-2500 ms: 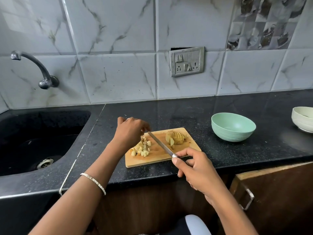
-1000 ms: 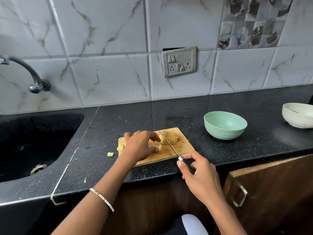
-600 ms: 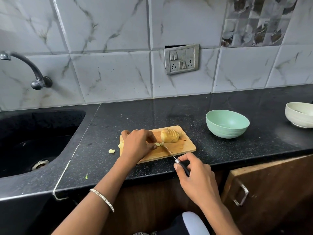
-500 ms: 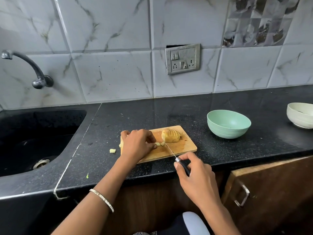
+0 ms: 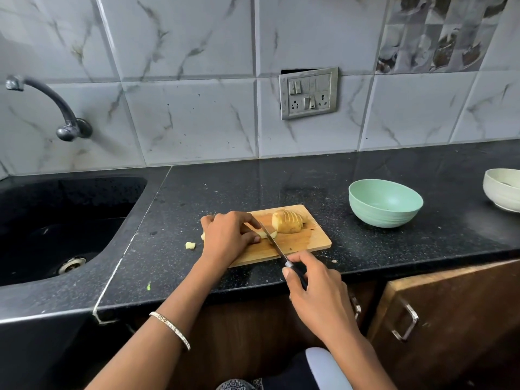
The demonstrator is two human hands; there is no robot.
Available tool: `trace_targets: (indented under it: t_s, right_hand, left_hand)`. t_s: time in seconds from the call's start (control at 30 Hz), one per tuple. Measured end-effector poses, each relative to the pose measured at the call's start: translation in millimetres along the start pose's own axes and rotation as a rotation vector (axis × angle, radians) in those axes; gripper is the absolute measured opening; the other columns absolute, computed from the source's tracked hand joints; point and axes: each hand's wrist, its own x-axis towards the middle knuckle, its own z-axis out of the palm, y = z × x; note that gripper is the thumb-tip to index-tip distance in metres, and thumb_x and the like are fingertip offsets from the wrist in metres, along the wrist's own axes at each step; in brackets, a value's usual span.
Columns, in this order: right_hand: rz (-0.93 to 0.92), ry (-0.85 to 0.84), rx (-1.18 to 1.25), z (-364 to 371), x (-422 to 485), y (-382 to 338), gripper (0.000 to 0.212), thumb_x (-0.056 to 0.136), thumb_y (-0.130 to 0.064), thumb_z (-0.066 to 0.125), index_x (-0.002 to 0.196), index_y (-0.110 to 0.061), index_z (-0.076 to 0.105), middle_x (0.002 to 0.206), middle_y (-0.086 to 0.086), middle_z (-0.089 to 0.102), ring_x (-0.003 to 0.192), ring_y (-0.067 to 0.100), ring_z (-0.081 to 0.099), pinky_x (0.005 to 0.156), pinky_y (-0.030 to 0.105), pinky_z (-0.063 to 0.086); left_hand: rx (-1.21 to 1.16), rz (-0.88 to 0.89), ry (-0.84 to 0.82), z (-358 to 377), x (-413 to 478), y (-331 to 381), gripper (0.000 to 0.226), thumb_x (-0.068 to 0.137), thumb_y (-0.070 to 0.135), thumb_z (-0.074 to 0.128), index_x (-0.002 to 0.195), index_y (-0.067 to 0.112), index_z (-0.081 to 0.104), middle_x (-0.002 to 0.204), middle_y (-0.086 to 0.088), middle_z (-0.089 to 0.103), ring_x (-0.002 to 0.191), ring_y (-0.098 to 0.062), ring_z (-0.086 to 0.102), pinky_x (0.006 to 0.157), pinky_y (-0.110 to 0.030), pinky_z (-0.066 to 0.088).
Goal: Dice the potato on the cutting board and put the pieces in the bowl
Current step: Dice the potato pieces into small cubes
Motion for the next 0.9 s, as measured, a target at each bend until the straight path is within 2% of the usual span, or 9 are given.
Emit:
trace_targets:
  t_s: [0.17, 0.27, 0.47, 0.57, 0.63, 0.73, 0.9]
  right_hand:
    - [-0.012, 0.045, 0.024, -0.8, 0.1, -1.3, 0.015, 0.100, -0.046, 0.048, 0.112, -0.039, 0.053, 0.077, -0.007, 0.061, 0.083, 0.021, 0.059, 0.068, 0.036, 0.040]
    - [-0.020, 0.039, 0.032, 0.1, -1.4, -0.7, 0.014, 0.099, -0.049, 0.047, 0.111, -0.041, 0.051, 0.075, -0.006, 0.064, 0.079, 0.019, 0.060, 0.068, 0.037, 0.044]
    - [-0.033, 0.005, 0.045, 1.6, -0.8, -1.7, 0.012, 0.100, -0.047, 0.046, 0.107, -0.039, 0.052, 0.070, -0.004, 0.063, 0.073, 0.017, 0.062, 0.071, 0.039, 0.049]
    - [-0.036, -0.012, 0.047, 0.8, 4.0, -7.7, 0.013, 0.102, -0.043, 0.045, 0.104, -0.034, 0.053, 0.069, -0.006, 0.057, 0.074, 0.017, 0.058, 0.065, 0.035, 0.040]
    - [-0.034, -0.022, 0.022, 3.6, 10.0, -12.7, 0.011, 0.104, -0.040, 0.045, 0.102, -0.032, 0.052, 0.072, -0.006, 0.055, 0.076, 0.019, 0.055, 0.065, 0.034, 0.035]
    - [-0.022, -0.031, -0.054, 8.2, 18.7, -21.8, 0.007, 0.104, -0.039, 0.045, 0.104, -0.032, 0.049, 0.086, -0.002, 0.058, 0.085, 0.023, 0.055, 0.066, 0.035, 0.036]
    - [-0.025, -0.026, -0.138, 1.0, 16.3, -28.2, 0.008, 0.104, -0.037, 0.044, 0.109, -0.031, 0.047, 0.092, -0.002, 0.055, 0.093, 0.027, 0.057, 0.067, 0.035, 0.036]
  left_hand:
    - [0.019, 0.015, 0.001, 0.5, -0.5, -1.9, 0.016, 0.076, 0.049, 0.077, 0.089, 0.041, 0.073, 0.080, 0.017, 0.073, 0.095, -0.007, 0.062, 0.078, -0.032, 0.015]
    - [0.034, 0.028, 0.008, 2.1, -0.3, -2.7, 0.015, 0.077, 0.051, 0.075, 0.090, 0.044, 0.073, 0.083, 0.019, 0.073, 0.097, -0.007, 0.062, 0.075, -0.032, 0.013]
    - [0.048, 0.040, 0.011, 0.4, -0.4, -1.3, 0.014, 0.079, 0.048, 0.075, 0.090, 0.040, 0.075, 0.086, 0.017, 0.073, 0.096, -0.008, 0.061, 0.083, -0.033, 0.020]
    - [0.061, 0.045, 0.015, 0.7, 1.5, 0.8, 0.014, 0.078, 0.046, 0.076, 0.089, 0.038, 0.075, 0.084, 0.015, 0.073, 0.094, -0.009, 0.061, 0.085, -0.033, 0.020]
    - [0.057, 0.049, 0.014, 1.3, 1.8, 1.5, 0.012, 0.079, 0.045, 0.076, 0.088, 0.037, 0.075, 0.084, 0.016, 0.073, 0.094, -0.008, 0.061, 0.085, -0.033, 0.020]
    - [0.055, 0.045, 0.024, 2.3, 1.1, 0.9, 0.011, 0.078, 0.044, 0.077, 0.087, 0.037, 0.075, 0.083, 0.017, 0.073, 0.094, -0.007, 0.061, 0.084, -0.032, 0.019]
    - [0.019, 0.025, 0.027, -0.2, -0.3, 0.6, 0.011, 0.076, 0.044, 0.079, 0.084, 0.038, 0.075, 0.079, 0.018, 0.072, 0.090, -0.005, 0.060, 0.083, -0.031, 0.019]
